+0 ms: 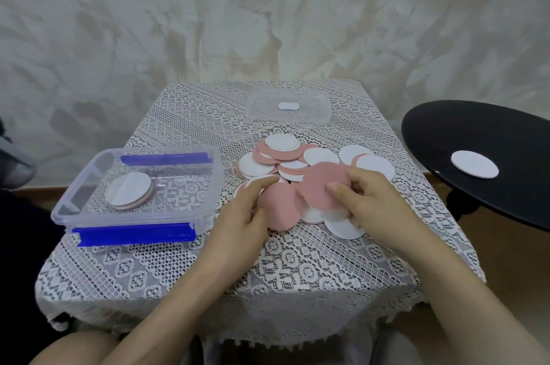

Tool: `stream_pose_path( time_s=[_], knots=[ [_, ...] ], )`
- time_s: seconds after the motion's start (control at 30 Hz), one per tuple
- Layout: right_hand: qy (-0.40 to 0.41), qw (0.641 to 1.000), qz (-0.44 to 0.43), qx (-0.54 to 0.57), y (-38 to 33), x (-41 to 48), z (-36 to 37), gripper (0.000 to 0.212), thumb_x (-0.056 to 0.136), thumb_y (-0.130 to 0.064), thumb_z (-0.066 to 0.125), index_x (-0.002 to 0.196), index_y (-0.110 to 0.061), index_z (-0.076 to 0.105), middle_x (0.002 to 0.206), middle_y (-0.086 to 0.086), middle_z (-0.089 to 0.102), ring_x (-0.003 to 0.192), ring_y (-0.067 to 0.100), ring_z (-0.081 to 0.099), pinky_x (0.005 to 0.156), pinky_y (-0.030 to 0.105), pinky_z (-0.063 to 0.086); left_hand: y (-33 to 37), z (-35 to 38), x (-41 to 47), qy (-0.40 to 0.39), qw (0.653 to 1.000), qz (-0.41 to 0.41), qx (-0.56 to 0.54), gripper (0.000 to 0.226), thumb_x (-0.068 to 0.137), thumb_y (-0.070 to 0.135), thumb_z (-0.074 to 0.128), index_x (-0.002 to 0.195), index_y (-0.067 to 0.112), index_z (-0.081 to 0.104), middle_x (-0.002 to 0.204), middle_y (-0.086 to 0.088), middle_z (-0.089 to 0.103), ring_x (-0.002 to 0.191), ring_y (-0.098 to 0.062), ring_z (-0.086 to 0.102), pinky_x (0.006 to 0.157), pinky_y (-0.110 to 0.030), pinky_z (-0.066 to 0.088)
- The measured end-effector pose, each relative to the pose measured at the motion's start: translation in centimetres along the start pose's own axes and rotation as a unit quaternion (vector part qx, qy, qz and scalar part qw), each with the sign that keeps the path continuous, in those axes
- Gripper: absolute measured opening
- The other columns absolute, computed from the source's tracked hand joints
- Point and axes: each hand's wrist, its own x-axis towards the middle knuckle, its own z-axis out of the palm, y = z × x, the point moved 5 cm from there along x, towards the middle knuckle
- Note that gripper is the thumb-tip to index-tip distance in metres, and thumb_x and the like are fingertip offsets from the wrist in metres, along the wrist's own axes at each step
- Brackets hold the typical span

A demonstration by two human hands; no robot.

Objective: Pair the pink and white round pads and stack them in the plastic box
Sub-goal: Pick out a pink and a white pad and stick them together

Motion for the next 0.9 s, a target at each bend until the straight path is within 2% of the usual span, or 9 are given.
stream_pose_path(
  time_s=[0.07, 0.17, 0.27, 0.33, 0.47, 0.53, 0.63, 0.8, 0.9],
  knots=[
    [-0.045, 0.999, 0.001, -0.031, 0.3, -0.2, 1.2, 0.026, 0.102, -0.03, 0.058, 0.08, -0.014, 0.056, 0.064, -0.013, 0.052, 0.053, 0.006, 0.044, 0.055, 0.03, 0.037, 0.1, 0.1, 0.0, -0.007, 1.0, 0.004, -0.018, 0.053, 0.102, 0.007, 0.038, 0.128, 0.051, 0.055, 0.068, -0.001, 0.059, 0.05, -0.003, 0.049, 0.052, -0.022, 0.041],
    [-0.073, 0.996, -0.007, -0.041, 0.0, -0.7, 2.8, 0.007, 0.098, -0.029, 0.062, 0.102, -0.025, 0.066, 0.069, -0.005, 0.061, 0.058, 0.008, 0.052, 0.057, 0.031, 0.043, 0.3, 0.4, -0.2, -0.022, 0.999, 0.015, -0.039, 0.044, 0.106, 0.016, 0.04, 0.127, 0.051, 0.056, 0.063, 0.0, 0.06, 0.051, -0.005, 0.051, 0.053, -0.025, 0.043],
    [-0.084, 0.996, -0.007, -0.012, -0.5, -0.9, 3.7, 0.009, 0.095, -0.027, 0.067, 0.104, -0.025, 0.068, 0.078, 0.012, 0.063, 0.056, 0.012, 0.053, 0.052, 0.031, 0.046, 0.5, 0.8, -0.3, -0.037, 0.998, 0.029, -0.044, 0.037, 0.102, 0.025, 0.053, 0.128, 0.052, 0.055, 0.081, 0.009, 0.067, 0.061, -0.006, 0.057, 0.058, -0.023, 0.045],
    [-0.07, 0.997, -0.021, -0.022, -0.9, -0.9, 3.2, 0.004, 0.095, -0.029, 0.068, 0.097, -0.026, 0.069, 0.077, 0.001, 0.063, 0.055, 0.011, 0.054, 0.052, 0.029, 0.044, 0.3, 0.9, -0.2, -0.038, 0.998, 0.03, -0.036, 0.042, 0.1, 0.02, 0.056, 0.128, 0.052, 0.056, 0.085, 0.006, 0.067, 0.062, -0.009, 0.06, 0.058, -0.026, 0.047],
    [0.033, 0.992, -0.016, -0.12, -0.3, 0.0, -0.3, 0.007, 0.095, -0.038, 0.066, 0.095, -0.034, 0.071, 0.077, -0.008, 0.065, 0.067, 0.011, 0.058, 0.061, 0.031, 0.045, 0.1, 0.5, 0.0, -0.024, 0.999, 0.014, -0.017, 0.041, 0.102, 0.016, 0.051, 0.13, 0.047, 0.055, 0.068, 0.011, 0.059, 0.052, -0.004, 0.055, 0.052, -0.022, 0.043],
    [0.081, 0.971, 0.014, -0.223, 0.1, 0.4, -2.2, 0.022, 0.095, -0.043, 0.064, 0.113, -0.031, 0.069, 0.081, -0.012, 0.061, 0.076, 0.007, 0.058, 0.065, 0.03, 0.042, 0.0, 0.4, 0.1, -0.019, 1.0, 0.01, -0.018, 0.041, 0.103, 0.016, 0.049, 0.132, 0.045, 0.055, 0.071, 0.01, 0.057, 0.051, -0.003, 0.054, 0.053, -0.022, 0.042],
    [0.078, 0.94, 0.058, -0.327, 1.1, 0.9, -2.8, 0.06, 0.088, -0.059, 0.064, 0.135, -0.022, 0.058, 0.1, -0.003, 0.063, 0.096, 0.022, 0.061, 0.077, 0.036, 0.044, -0.1, 0.3, 0.2, -0.013, 1.0, 0.012, -0.017, 0.04, 0.103, 0.016, 0.048, 0.132, 0.042, 0.055, 0.075, 0.009, 0.056, 0.052, -0.003, 0.054, 0.054, -0.021, 0.041],
    [0.085, 0.947, 0.075, -0.301, 1.9, 1.1, -2.4, 0.061, 0.078, -0.062, 0.074, 0.123, -0.026, 0.054, 0.11, -0.002, 0.054, 0.098, 0.024, 0.06, 0.078, 0.039, 0.047, 0.1, 0.3, 0.1, -0.01, 1.0, 0.015, -0.019, 0.038, 0.103, 0.015, 0.049, 0.131, 0.04, 0.057, 0.074, 0.009, 0.056, 0.049, 0.0, 0.052, 0.05, -0.014, 0.039],
    [0.113, 0.959, 0.044, -0.256, 1.2, 0.8, -2.8, 0.034, 0.085, -0.043, 0.076, 0.102, -0.029, 0.049, 0.095, -0.007, 0.059, 0.084, 0.018, 0.058, 0.068, 0.035, 0.038, 0.1, 0.4, 0.1, -0.009, 1.0, 0.014, -0.016, 0.039, 0.103, 0.015, 0.049, 0.131, 0.04, 0.056, 0.072, 0.009, 0.056, 0.048, -0.001, 0.052, 0.05, -0.015, 0.039]
  ],
)
